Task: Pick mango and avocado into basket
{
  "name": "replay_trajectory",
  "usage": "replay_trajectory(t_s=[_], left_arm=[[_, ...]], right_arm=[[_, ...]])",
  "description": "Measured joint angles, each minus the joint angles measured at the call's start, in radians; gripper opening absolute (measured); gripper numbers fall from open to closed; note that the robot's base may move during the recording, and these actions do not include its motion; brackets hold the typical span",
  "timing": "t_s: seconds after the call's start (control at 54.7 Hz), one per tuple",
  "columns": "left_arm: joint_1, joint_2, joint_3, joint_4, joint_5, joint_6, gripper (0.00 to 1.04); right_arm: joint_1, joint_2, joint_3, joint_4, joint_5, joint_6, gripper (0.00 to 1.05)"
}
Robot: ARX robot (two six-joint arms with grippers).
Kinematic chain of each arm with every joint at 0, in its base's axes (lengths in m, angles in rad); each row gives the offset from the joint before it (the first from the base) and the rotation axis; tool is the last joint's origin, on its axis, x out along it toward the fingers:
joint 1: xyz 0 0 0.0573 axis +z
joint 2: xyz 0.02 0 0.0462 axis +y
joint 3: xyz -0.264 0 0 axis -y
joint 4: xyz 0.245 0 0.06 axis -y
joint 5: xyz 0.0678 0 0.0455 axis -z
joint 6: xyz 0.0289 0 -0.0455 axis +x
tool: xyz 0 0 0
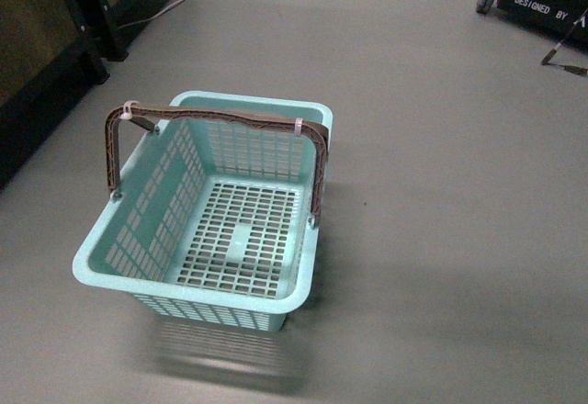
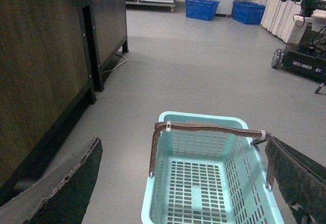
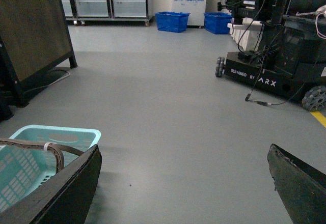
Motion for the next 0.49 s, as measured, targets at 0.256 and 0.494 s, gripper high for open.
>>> replay_trajectory(t_s=[0.256, 0.494], left_arm=[[0.000, 0.000, 0.000, 0.000, 0.000, 0.000, 0.97], [0.000, 0.000, 0.000, 0.000, 0.000, 0.000, 0.97]], right_arm=[[0.000, 0.000, 0.000, 0.000, 0.000, 0.000, 0.97], [0.000, 0.000, 0.000, 0.000, 0.000, 0.000, 0.97]])
